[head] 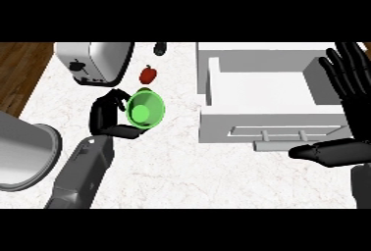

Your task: Pick up the cup, place it into the drawer and close the drawer

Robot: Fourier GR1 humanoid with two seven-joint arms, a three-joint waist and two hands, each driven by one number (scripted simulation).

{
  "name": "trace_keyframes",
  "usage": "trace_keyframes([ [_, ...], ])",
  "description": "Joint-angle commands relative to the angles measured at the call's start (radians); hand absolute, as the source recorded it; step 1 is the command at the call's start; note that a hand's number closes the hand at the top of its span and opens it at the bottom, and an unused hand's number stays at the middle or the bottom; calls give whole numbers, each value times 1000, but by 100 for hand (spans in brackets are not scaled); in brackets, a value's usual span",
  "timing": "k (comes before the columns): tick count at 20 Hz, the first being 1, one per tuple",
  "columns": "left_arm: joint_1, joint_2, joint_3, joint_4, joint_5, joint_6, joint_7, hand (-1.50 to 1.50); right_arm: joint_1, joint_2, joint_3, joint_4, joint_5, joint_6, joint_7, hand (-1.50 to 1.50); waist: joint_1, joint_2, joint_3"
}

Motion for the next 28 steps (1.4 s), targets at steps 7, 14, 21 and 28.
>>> trace_keyframes([
  [7, -157, -88, -153, -316, 41, 45, 338, 150, 11, 2, -11, -25, 12, -19, 10, -150, 11, -8, 1],
  [14, -386, -90, -235, -337, 79, 246, 554, 150, 17, 12, 0, -48, 18, -21, 4, -150, -15, 2, 0],
  [21, -593, -90, -347, -169, 140, 407, 729, 150, -25, -1, 3, 25, 27, 2, -26, -150, -33, 8, 1],
  [28, -672, -90, -462, 52, 203, 496, 739, 150, -62, -7, -2, 50, 5, 19, -35, -150, -88, 24, 2],
])
